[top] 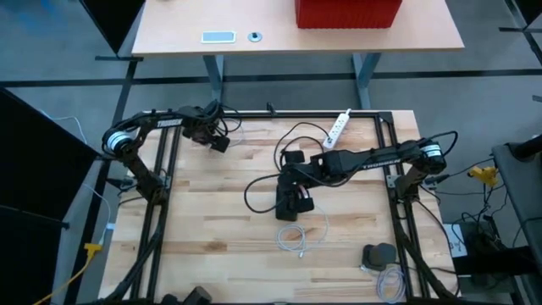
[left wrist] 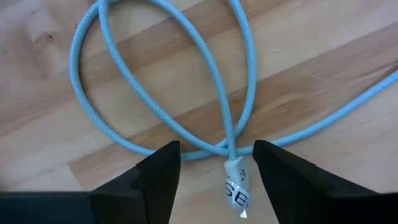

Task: Insert USB
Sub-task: Insert the top white charger cable into the right black outlet extension

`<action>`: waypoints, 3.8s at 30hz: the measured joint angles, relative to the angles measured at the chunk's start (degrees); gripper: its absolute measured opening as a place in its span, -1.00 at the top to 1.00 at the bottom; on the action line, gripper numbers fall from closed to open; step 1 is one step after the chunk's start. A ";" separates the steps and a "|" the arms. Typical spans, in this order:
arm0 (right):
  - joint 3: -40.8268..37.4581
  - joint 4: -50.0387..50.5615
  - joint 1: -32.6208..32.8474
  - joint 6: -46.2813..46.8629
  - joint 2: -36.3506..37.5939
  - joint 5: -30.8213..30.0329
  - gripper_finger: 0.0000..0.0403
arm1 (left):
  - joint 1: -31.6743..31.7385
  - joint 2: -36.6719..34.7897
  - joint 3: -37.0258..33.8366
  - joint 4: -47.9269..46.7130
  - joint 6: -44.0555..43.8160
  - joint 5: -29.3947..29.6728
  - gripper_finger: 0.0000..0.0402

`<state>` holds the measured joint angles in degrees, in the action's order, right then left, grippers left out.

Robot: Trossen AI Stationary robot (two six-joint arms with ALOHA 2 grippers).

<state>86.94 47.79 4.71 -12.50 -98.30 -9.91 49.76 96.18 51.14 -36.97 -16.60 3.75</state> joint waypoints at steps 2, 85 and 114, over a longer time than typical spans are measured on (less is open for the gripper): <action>0.00 -0.04 0.00 0.05 0.00 0.00 0.09 | 0.00 -0.43 -0.04 0.06 0.06 -0.17 0.05; -27.96 -57.27 1.72 2.27 -10.59 9.00 0.09 | -31.28 -31.04 83.12 -4.23 14.29 -15.15 0.92; -3.85 -51.15 -2.87 -1.44 -28.30 25.33 0.09 | -31.28 -23.03 83.07 -6.58 15.48 -13.66 0.92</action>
<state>83.09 -3.36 1.84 -13.95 -126.60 15.41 18.48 73.14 134.21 -43.55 -1.11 -9.91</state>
